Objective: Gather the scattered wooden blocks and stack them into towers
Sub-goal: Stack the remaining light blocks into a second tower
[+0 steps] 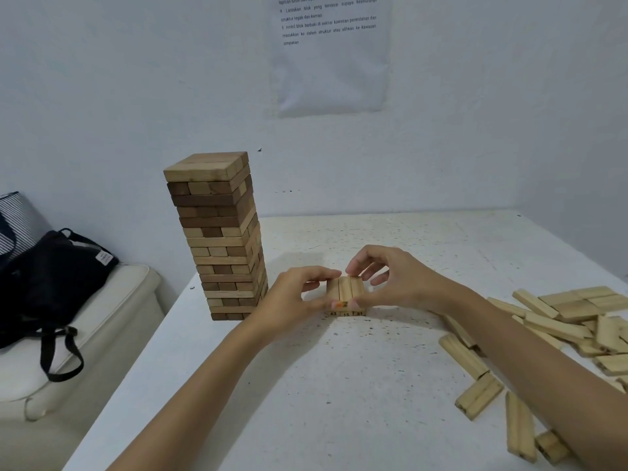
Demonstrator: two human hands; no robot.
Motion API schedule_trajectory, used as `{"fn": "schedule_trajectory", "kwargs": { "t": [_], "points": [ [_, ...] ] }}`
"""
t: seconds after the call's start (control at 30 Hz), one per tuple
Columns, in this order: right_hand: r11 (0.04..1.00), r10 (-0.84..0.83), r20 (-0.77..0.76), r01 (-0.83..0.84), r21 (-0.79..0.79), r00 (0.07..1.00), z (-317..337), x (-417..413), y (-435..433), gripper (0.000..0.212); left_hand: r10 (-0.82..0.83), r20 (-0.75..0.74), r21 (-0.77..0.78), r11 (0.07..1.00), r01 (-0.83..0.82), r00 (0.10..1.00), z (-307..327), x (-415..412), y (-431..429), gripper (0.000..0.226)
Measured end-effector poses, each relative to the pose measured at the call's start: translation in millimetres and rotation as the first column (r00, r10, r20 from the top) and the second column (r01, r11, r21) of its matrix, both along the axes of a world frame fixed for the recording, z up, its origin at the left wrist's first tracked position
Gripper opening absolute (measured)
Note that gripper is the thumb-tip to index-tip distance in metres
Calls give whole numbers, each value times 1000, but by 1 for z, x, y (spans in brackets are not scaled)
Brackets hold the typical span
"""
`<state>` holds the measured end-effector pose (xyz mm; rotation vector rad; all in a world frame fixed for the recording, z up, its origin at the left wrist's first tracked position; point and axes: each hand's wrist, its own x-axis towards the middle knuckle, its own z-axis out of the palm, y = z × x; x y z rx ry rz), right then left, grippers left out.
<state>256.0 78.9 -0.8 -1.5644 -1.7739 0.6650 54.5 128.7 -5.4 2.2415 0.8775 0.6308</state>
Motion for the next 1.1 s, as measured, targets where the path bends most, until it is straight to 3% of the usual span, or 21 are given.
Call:
{"fn": "schedule_trajectory", "kwargs": {
  "t": [0.2, 0.37, 0.43, 0.5, 0.57, 0.7, 0.77, 0.8, 0.83, 0.87, 0.93, 1.0, 1.07, 1.1],
  "points": [
    [998, -3, -26, 1, -63, 1000, 0, -2, -3, 46, 6, -36, 23, 1000, -5, 999, -2, -1, -1, 43],
    [986, -69, -130, 48, -160, 989, 18, 7, -13, 36, 96, 126, -57, 994, -89, 987, 7, -2, -12, 33],
    [973, -206, -274, 166, -161, 939, 20, 6, -14, 30, 200, 211, -198, 967, -159, 957, 11, 0, -21, 38],
    [944, -328, -457, 267, -196, 827, 16, -4, -18, 31, 309, 271, -393, 900, -189, 912, 12, 5, -29, 50],
    [948, -318, -623, 235, -214, 715, 3, -19, -28, 36, 363, 287, -540, 826, -164, 886, 16, 13, -43, 61],
    [947, -317, -692, 253, -196, 649, -14, -46, -32, 53, 394, 325, -669, 738, -85, 860, 23, 25, -70, 45],
    [957, -287, -723, 216, -192, 628, -25, -44, -34, 55, 400, 322, -637, 762, -116, 858, 26, 25, -79, 46],
    [971, -239, -736, 150, -186, 634, -34, -47, -30, 54, 360, 348, -609, 789, -83, 866, 26, 25, -82, 48],
    [972, -235, -668, 174, -158, 707, -52, -30, -34, 51, 313, 374, -593, 804, -34, 873, 28, 25, -86, 51],
    [959, -278, -636, 250, -136, 720, -114, -18, 10, 46, 246, 399, -592, 805, 43, 884, 30, 29, -95, 56],
    [955, -294, -626, 250, -160, 723, -196, -6, 71, 48, 207, 396, -582, 810, 70, 895, 54, 26, -110, 49],
    [948, -314, -626, 272, -166, 714, -167, -14, 45, 49, 196, 422, -633, 763, 133, 885, 49, 31, -113, 54],
    [969, -246, -709, 144, -202, 661, -63, -60, -23, 57, 302, 374, -660, 751, 24, 877, 35, 29, -90, 50],
    [952, -304, -726, 163, -260, 616, -51, -55, -28, 61, 356, 365, -678, 735, -16, 860, 30, 26, -86, 44]
  ]
}}
